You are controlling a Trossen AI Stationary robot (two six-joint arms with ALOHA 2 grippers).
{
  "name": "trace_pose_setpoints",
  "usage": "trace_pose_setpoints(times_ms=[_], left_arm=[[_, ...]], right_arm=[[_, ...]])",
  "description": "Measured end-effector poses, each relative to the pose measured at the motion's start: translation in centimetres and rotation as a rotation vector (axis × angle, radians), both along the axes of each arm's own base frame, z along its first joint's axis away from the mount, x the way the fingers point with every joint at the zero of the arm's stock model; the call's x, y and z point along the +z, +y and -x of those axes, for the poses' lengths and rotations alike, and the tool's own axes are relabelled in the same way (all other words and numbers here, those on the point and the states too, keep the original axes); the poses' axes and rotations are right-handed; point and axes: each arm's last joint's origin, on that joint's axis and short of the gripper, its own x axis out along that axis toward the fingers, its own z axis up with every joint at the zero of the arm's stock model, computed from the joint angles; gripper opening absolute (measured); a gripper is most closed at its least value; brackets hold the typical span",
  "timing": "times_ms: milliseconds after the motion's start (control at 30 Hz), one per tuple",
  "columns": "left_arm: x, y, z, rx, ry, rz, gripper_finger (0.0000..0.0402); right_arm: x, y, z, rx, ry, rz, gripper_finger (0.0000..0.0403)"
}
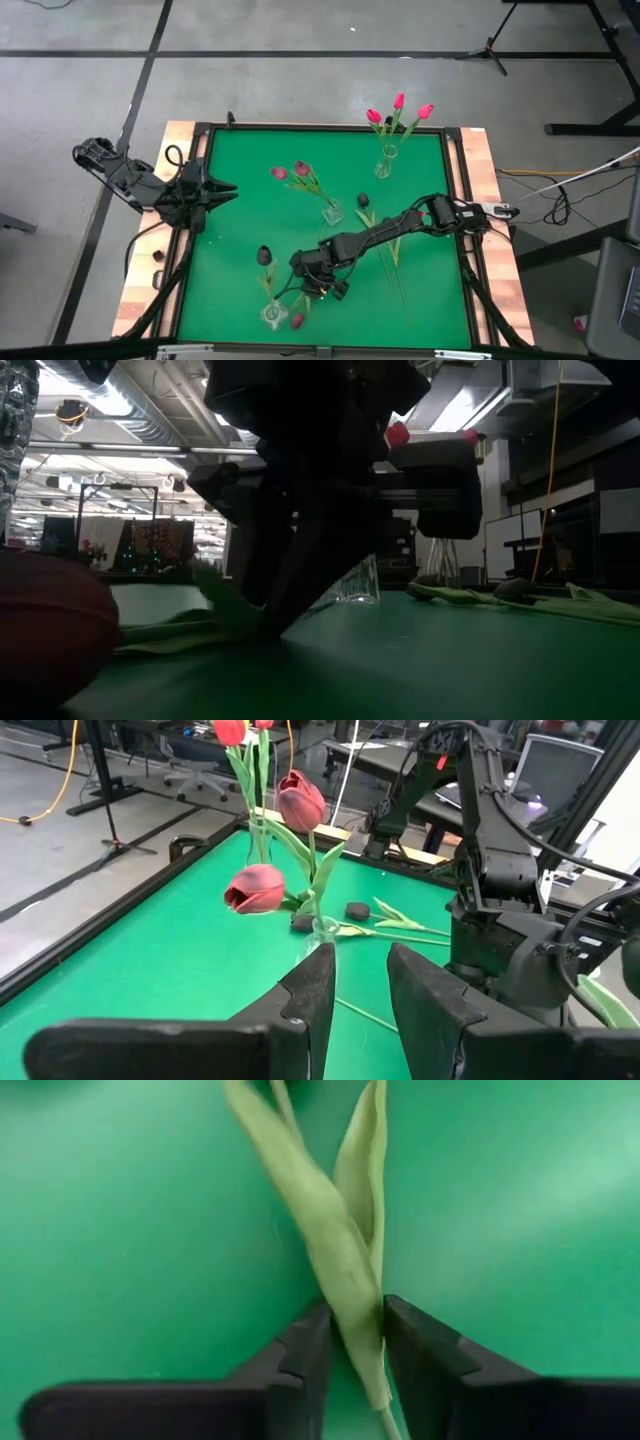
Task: Sort flowers into vase by color
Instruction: Put the dark red tulip into the center transparent vase
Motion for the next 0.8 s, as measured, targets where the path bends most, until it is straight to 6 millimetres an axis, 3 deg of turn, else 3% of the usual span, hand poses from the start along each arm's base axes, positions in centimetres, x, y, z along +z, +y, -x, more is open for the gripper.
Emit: trace_pose_setpoints(times_ms=[300, 800], left_arm=[[0.0, 0.0, 0.0, 0.0, 0.001, -0.001, 0.0092], [0.0, 0.0, 0.0, 0.005, -0.003, 0.019, 0.0092]], right_arm=[[-0.2, 0.0, 0.0, -0.003, 0.0, 0.008, 0.0012], [2.0, 0.4, 0.0, -0.103, 0.03, -0.027, 0.0005]])
